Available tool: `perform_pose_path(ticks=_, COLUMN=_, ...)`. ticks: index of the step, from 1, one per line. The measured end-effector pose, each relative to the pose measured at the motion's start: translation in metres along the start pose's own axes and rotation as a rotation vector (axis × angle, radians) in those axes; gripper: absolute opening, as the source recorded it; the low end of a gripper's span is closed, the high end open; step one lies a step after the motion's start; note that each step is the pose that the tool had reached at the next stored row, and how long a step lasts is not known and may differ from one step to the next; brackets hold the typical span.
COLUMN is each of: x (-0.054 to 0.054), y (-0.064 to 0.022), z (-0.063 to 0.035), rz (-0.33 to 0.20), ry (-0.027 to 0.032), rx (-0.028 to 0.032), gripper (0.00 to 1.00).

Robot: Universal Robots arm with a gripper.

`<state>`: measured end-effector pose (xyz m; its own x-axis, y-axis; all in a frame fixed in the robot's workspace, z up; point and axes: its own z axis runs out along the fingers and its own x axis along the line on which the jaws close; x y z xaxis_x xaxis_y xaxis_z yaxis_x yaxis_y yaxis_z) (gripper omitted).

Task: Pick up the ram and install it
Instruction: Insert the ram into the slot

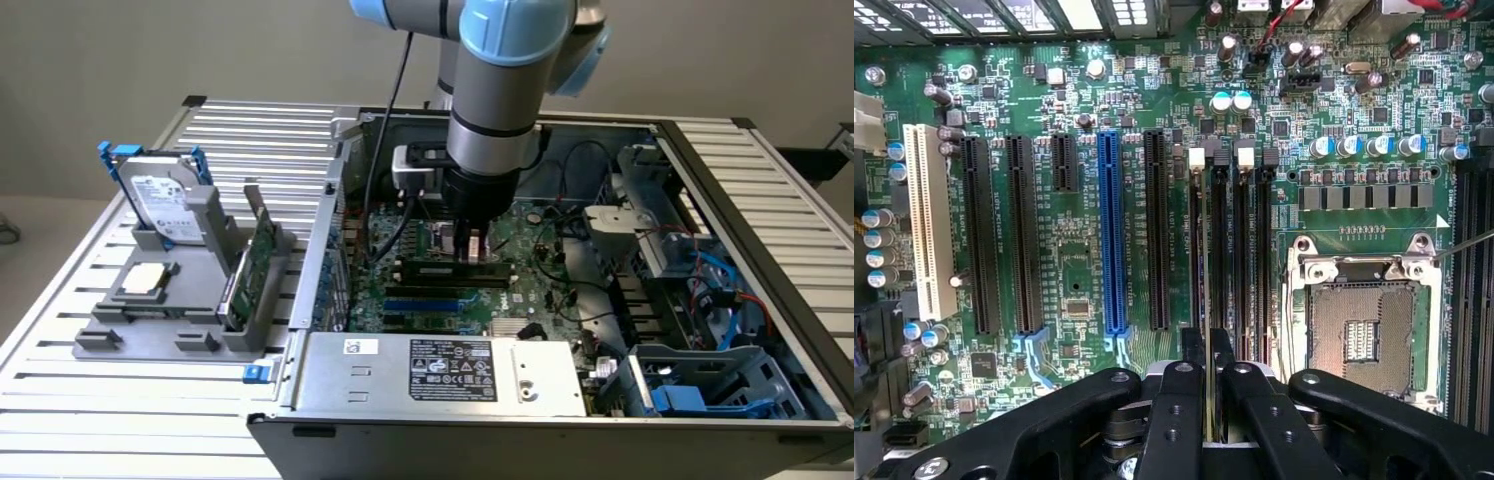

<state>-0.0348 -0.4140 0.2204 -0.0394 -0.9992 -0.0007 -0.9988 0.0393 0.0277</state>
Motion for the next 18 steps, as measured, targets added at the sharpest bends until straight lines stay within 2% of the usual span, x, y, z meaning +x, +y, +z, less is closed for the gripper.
perform_pose_path(ticks=7, x=-0.0005, y=0.0000, z=0.0014, rz=0.001, ry=0.0002, rx=-0.0024, gripper=0.14)
perform_pose_path(ticks=18, x=-0.0006, y=0.0000, z=0.0017, rz=0.011, ry=-0.0003, rx=-0.0024, gripper=0.14)
